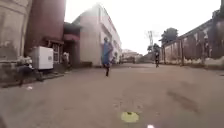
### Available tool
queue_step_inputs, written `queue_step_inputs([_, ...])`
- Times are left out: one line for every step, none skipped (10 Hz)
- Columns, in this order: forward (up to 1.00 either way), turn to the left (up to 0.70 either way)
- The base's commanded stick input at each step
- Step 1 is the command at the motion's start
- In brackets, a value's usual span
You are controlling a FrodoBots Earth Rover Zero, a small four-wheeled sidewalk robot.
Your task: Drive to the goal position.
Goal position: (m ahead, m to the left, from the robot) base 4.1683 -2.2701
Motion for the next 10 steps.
queue_step_inputs([0.7,0.21])
queue_step_inputs([0.7,0.2])
queue_step_inputs([0.7,0.2])
queue_step_inputs([0.7,0.19])
queue_step_inputs([0.7,0.18])
queue_step_inputs([0.7,0.18])
queue_step_inputs([0.7,0.18])
queue_step_inputs([0.7,0.14])
queue_step_inputs([0.7,0.04])
queue_step_inputs([0.7,-0.06])
